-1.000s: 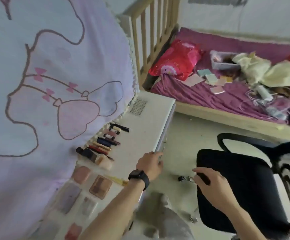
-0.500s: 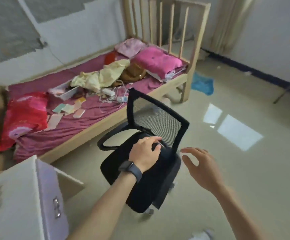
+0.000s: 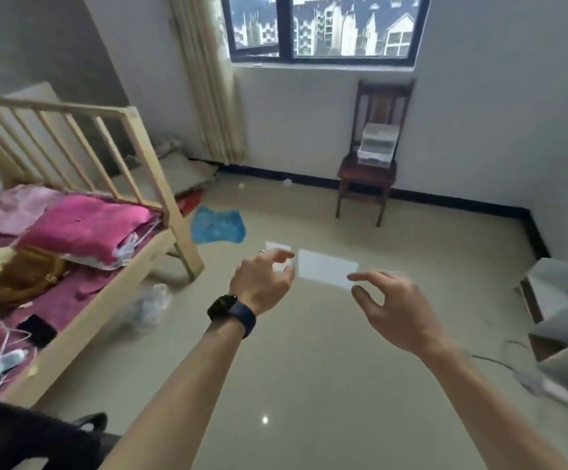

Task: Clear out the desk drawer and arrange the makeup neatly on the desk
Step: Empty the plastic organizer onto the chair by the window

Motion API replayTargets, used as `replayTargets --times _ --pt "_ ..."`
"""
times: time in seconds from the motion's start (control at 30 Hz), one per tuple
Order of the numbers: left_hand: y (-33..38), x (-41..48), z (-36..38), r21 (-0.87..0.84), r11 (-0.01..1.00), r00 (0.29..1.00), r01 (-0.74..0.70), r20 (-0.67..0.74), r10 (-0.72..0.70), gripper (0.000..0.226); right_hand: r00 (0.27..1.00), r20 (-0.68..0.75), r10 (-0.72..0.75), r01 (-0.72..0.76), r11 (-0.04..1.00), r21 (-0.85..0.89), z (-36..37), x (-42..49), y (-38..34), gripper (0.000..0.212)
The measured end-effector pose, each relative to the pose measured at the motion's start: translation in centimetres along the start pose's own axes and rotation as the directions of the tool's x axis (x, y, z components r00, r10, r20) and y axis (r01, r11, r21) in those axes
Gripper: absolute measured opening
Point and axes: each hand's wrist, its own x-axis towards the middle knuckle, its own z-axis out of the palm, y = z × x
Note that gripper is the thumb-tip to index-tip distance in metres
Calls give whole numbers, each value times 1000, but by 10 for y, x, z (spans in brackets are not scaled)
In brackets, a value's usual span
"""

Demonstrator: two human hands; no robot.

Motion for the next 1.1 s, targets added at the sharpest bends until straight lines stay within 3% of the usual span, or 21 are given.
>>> replayTargets --times 0.43,0.8,1.1 --pt "109 337 104 -119 969 970 -215 91 226 25 983 -124 133 -145 985 -95 -71 263 162 24" --pt "151 594 167 -144 964 947 -224 201 250 24 943 -148 297 -299 954 13 -89 467 283 24" --pt "170 791 245 -59 979 953 -194 227 202 24 933 -66 353 -348 935 68 -94 641 401 25"
